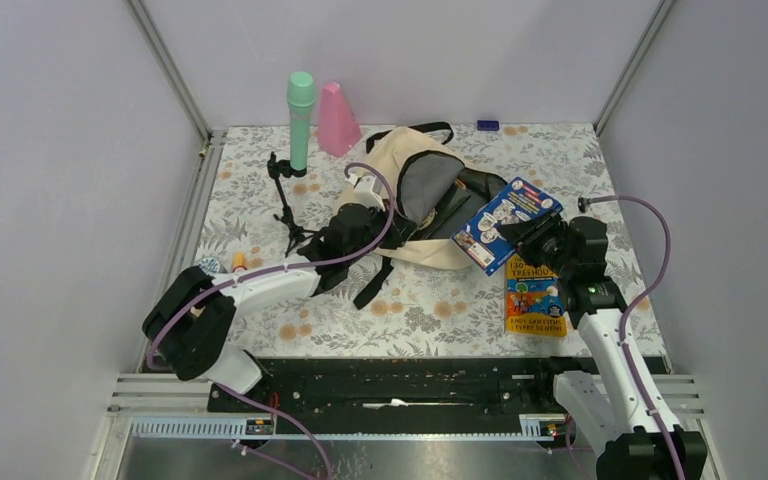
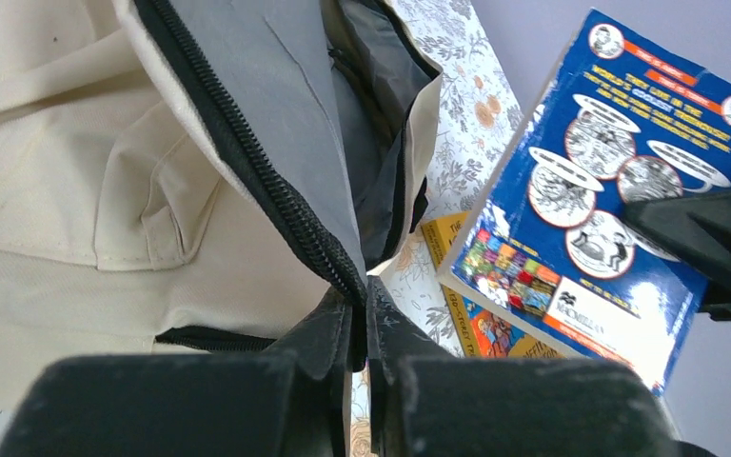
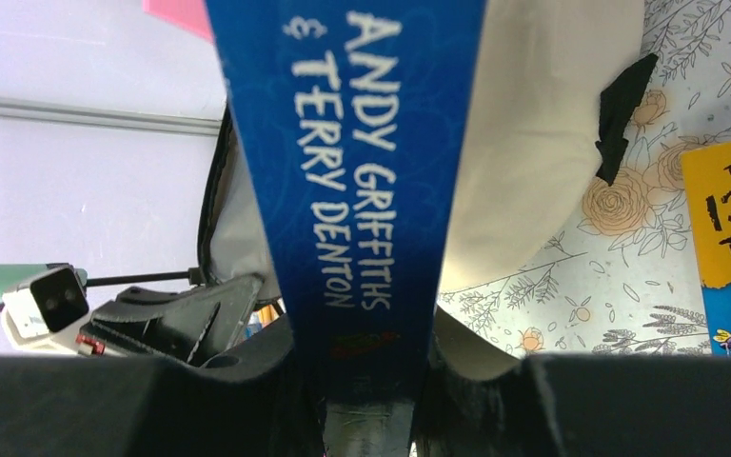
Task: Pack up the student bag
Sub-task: Place the book in the student bag.
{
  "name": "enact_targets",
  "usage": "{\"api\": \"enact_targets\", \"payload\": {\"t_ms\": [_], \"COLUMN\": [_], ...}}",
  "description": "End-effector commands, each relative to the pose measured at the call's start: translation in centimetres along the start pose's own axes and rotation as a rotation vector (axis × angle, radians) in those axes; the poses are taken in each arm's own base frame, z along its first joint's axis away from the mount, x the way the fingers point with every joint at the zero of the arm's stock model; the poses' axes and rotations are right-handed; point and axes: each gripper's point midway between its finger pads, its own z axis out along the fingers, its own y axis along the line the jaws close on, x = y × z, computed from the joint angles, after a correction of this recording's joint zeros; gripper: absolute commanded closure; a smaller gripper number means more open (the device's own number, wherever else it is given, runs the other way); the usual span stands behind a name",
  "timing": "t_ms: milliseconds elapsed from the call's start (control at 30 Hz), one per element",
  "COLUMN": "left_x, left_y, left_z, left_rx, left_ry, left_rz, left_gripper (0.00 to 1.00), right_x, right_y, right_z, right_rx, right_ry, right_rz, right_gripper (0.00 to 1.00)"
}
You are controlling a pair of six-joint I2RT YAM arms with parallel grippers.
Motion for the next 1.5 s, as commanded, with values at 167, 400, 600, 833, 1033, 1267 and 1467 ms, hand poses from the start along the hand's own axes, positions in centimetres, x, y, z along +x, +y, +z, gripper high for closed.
{"api": "enact_targets", "payload": {"t_ms": [167,400,600,833,1033,1267,1467], "left_x": [-1.7,-1.7,-1.6,-0.8,-0.8,-1.3,-1.9], "left_y": [-4.9,-5.2,-5.1,-5.0,-5.0,-4.8,-4.8], "left_z": [-2.4,-2.8,-3.1,-3.3,-3.2,-3.3,-3.5], "left_rx": [0.161,0.175,0.184,0.213,0.214,0.2,0.194], "left_ry": [-0.04,-0.046,-0.052,-0.035,-0.04,-0.061,-0.088], "left_rz": [0.073,0.104,0.125,0.161,0.178,0.177,0.2], "left_gripper": [1.0,1.0,1.0,1.0,1.0,1.0,1.0], "right_x": [-2.0,-0.6,1.6,3.6,3.9,2.9,2.2], "right_y": [4.5,4.7,2.1,1.7,3.1,5.2,6.1], "right_z": [1.0,3.6,7.0,9.5,10.1,9.0,9.8], "right_rx": [-0.16,-0.134,-0.069,-0.065,-0.111,-0.16,-0.179], "right_ry": [-0.081,-0.035,0.031,0.128,0.141,0.1,0.09], "right_rz": [0.027,0.0,0.042,0.103,0.173,0.184,0.187], "right_gripper": [1.0,1.0,1.0,1.0,1.0,1.0,1.0]}}
